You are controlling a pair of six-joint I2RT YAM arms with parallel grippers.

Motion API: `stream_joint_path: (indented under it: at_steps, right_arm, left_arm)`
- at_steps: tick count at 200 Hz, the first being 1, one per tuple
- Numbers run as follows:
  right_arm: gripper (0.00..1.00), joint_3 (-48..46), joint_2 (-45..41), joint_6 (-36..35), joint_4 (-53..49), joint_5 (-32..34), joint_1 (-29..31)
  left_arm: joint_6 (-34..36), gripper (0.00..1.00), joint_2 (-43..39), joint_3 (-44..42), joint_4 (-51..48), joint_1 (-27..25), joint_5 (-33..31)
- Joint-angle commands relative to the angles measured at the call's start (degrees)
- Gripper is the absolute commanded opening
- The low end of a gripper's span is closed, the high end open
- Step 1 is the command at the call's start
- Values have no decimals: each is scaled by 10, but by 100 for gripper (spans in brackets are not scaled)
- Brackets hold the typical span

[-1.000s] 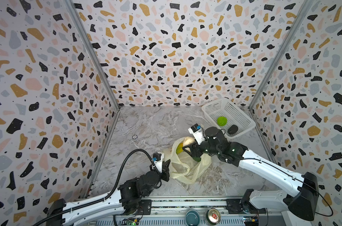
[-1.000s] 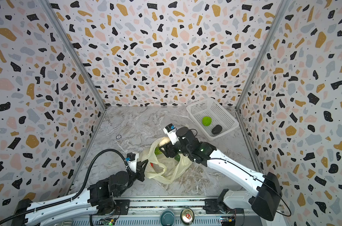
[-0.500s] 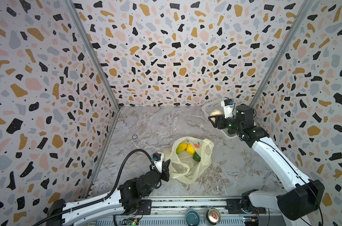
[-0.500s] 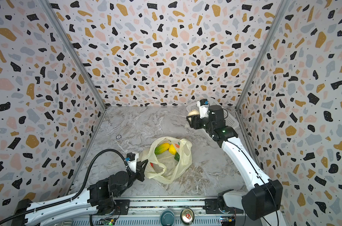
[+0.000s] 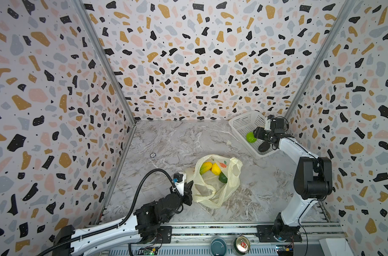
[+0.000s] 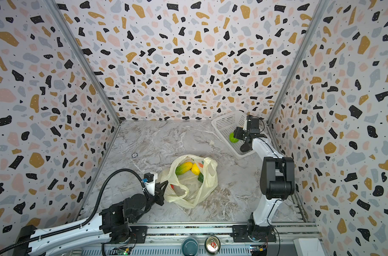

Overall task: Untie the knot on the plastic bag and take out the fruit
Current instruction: 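Carry the pale pear over the white basket with the right gripper, then open the right gripper to drop the pear into the basket, then move the open right gripper back into the bag mouth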

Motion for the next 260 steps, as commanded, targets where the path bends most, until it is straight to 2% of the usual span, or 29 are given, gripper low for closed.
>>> stream_joint_path:
  at_steps: [1, 23, 42, 125, 164, 197, 230, 260]
  right_arm:
    - [67, 56, 20, 18, 18, 10, -12]
    - [82, 86, 53, 12, 3, 21, -15]
    - [90, 98, 67, 7, -6, 22, -18]
    - [93, 77, 37, 7, -6, -2, -18]
    - [93, 40, -17, 8, -26, -57, -5]
    - [93, -36, -133, 6, -36, -96, 50]
    - [93, -50, -221, -17, -110, -128, 129]
    - [93, -63, -294, -1, -141, -146, 196]
  left_arm:
    - [3, 0, -4, -2, 17, -3, -8]
    - [6, 0, -2, 0, 18, -3, -9]
    - [7, 0, -2, 2, 16, -3, -9]
    - [6, 0, -2, 4, 10, -3, -6]
    - [6, 0, -3, 5, 9, -3, -7]
    - [3, 0, -3, 5, 8, -3, -6]
    - [4, 0, -7, 6, 7, -3, -8]
    - [0, 0, -13, 5, 7, -3, -11]
